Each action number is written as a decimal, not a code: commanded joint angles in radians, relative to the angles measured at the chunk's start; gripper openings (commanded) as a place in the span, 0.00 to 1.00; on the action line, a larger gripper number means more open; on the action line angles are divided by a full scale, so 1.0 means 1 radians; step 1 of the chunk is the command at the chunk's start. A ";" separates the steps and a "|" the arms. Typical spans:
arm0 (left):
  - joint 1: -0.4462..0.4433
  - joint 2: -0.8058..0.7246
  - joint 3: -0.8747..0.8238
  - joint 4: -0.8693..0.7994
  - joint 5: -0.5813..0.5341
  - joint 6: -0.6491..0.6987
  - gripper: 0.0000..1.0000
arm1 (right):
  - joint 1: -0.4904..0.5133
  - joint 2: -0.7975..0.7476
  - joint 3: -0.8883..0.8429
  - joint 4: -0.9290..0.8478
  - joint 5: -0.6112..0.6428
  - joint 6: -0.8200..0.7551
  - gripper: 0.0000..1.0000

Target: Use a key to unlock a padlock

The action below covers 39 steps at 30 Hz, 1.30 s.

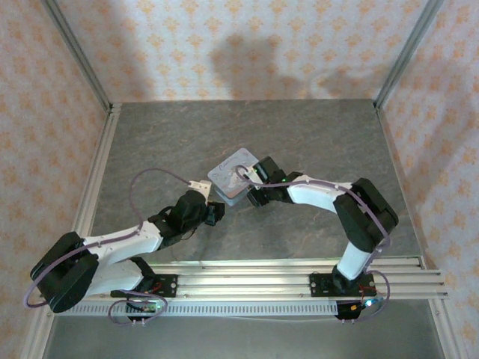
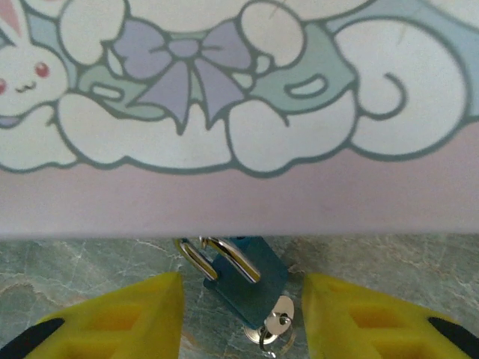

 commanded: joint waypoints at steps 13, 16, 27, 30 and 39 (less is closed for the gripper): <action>0.009 -0.057 -0.006 -0.046 -0.045 0.011 0.48 | 0.008 0.035 -0.052 0.036 -0.008 -0.004 0.19; 0.009 -0.064 -0.008 -0.051 -0.047 0.011 0.48 | 0.010 -0.007 -0.081 0.047 -0.005 0.009 0.11; 0.010 -0.077 -0.006 -0.060 -0.045 0.011 0.48 | 0.013 -0.080 -0.033 -0.079 -0.036 0.007 0.00; 0.009 -0.081 -0.002 -0.067 -0.044 0.010 0.48 | 0.027 -0.066 0.037 -0.190 -0.038 -0.036 0.00; 0.009 -0.076 0.030 -0.103 -0.051 0.024 0.48 | 0.030 -0.005 0.217 -0.465 -0.047 -0.143 0.00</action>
